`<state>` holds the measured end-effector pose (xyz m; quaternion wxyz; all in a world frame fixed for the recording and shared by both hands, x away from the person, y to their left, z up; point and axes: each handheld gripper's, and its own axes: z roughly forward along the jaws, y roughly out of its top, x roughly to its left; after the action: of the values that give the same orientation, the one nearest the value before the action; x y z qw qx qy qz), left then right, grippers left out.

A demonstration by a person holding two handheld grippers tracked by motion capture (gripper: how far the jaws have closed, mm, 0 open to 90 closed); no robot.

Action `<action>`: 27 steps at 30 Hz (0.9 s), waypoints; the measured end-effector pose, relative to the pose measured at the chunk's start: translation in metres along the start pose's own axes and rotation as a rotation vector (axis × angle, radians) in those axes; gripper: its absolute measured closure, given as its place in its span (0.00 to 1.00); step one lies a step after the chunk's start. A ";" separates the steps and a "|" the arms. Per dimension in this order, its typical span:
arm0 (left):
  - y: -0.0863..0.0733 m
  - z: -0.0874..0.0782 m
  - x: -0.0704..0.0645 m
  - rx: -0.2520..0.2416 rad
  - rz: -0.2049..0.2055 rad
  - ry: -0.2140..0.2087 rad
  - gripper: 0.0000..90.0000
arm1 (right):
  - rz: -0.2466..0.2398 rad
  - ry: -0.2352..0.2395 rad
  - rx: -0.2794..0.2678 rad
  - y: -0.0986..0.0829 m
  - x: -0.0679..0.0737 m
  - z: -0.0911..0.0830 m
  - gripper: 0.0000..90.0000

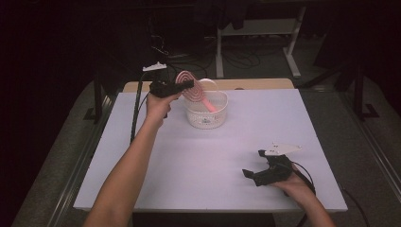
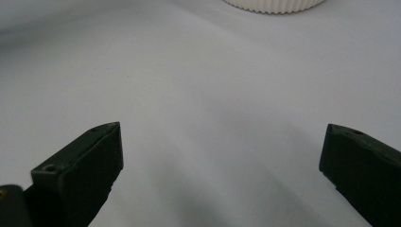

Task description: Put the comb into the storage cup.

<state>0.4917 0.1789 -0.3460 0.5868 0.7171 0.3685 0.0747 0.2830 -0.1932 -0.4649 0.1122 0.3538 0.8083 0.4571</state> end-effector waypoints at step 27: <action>-0.022 0.008 0.021 0.038 -0.059 0.021 0.70 | -0.003 0.000 0.005 -0.001 0.000 0.000 0.00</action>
<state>0.5007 0.1865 -0.3748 0.5710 0.7162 0.3970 0.0582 0.2828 -0.1934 -0.4655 0.1122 0.3528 0.8099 0.4550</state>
